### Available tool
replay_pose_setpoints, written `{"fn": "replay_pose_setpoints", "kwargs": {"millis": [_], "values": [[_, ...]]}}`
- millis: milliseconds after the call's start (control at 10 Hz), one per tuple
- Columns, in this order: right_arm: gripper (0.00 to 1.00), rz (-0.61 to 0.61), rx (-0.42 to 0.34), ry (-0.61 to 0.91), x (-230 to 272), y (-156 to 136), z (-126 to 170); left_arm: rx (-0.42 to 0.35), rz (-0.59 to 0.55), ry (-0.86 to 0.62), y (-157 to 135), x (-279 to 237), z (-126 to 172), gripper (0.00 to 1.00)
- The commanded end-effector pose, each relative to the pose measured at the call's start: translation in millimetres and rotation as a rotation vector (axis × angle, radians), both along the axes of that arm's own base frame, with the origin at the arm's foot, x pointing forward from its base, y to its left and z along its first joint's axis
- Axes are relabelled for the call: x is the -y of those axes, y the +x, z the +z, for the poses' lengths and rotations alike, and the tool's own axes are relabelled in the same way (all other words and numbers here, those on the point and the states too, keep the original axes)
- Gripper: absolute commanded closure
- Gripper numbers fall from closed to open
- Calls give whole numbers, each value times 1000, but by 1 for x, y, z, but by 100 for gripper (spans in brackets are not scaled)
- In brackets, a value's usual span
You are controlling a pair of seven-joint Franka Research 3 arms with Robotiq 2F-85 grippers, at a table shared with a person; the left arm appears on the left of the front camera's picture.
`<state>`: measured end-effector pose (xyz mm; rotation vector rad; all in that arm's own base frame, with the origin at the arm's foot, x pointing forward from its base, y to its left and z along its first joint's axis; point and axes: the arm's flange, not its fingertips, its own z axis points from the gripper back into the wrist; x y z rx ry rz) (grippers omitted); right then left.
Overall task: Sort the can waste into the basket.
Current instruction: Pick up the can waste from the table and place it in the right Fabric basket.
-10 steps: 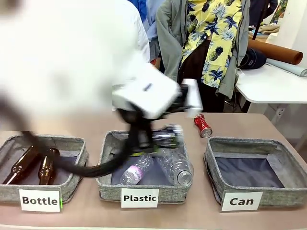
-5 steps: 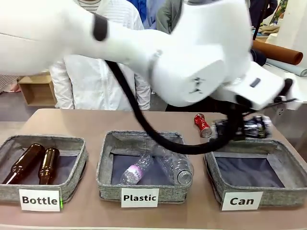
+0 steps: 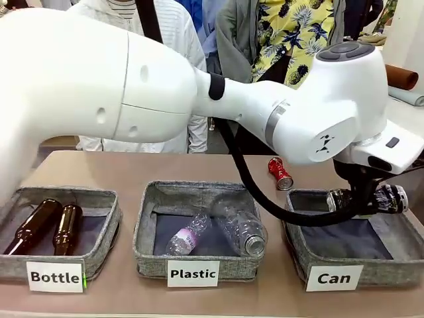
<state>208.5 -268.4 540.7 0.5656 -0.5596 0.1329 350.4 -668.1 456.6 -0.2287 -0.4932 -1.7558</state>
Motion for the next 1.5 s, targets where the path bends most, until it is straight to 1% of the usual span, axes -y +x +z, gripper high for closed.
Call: {"fn": "replay_pose_setpoints", "kwargs": {"millis": [0, 100, 200, 300, 400, 800, 900, 1000, 1100, 1200, 1300, 1400], "values": [[0, -5, -11, 10, 0, -1, 4, 14, 20, 26, 5, 11, 15, 61], [0, -5, -11, 10, 0, -1, 4, 16, 17, 33, 5, 10, 15, 61], [0, -5, -11, 10, 0, -1, 4, 13, 13, 39, 5, 9, 14, 19], [0, -5, -11, 10, 0, -1, 4, 19, 8, 41, 5, 8, 15, 4], [0, -5, -11, 10, 0, -1, 4, 19, 4, 43, 4, 7, 16, 0], [0, -5, -11, 10, 0, -1, 4, 21, 8, 59, 2, -3, 18, 0], [0, 3, -1, -3, -1, 1, 1, 35, 46, 106, -4, -15, 25, 0], [0, 16, -17, -18, -7, 12, 3, 53, 72, 142, -10, -36, 36, 0], [0, 22, -30, -46, -20, 27, 7, 58, 96, 135, -16, -69, 53, 0], [0, 52, -25, -46, -38, 44, 14, 72, 125, 91, -21, -111, 74, 0], [0, 67, -31, -46, -60, 64, 19, 68, 161, 40, -25, -158, 94, 0], [0, 94, -27, -47, -89, 89, 23, 93, 252, -36, -26, -217, 111, 0]]}}
